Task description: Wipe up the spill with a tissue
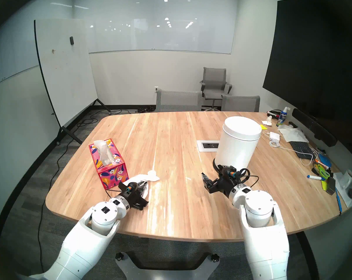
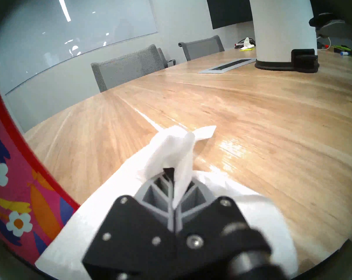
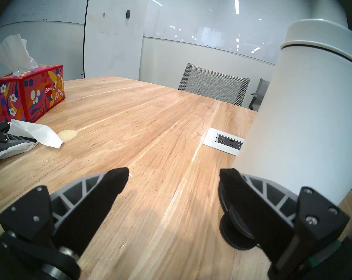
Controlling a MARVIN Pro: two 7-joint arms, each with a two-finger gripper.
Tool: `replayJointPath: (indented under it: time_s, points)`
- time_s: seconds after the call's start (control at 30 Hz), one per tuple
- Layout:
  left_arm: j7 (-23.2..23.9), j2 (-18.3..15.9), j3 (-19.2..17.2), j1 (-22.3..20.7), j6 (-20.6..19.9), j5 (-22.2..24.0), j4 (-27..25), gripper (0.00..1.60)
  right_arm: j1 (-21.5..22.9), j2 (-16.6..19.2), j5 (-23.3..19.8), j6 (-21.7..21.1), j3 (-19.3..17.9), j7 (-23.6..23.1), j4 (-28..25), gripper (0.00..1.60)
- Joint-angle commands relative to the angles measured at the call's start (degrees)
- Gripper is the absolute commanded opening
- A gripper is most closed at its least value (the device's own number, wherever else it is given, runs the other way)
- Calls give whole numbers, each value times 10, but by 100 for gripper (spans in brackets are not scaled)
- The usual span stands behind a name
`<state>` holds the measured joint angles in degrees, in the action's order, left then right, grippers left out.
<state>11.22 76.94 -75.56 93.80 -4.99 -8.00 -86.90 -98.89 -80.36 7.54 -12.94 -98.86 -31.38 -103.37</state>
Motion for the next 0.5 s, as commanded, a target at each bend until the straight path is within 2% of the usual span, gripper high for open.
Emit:
replayJointPath:
  time_s: [0.0,0.27,0.47]
  points:
    - [-13,30,26,-18,-2,-12,20,0,4,1,0,1,1,-1,-12,160]
    - [-28,52,40,-48,-10,-19,57,0,4,1,0,1,1,-1,-12,160]
    - [-30,61,31,-83,-24,-12,86,0,4,1,0,1,1,-1,-12,160]
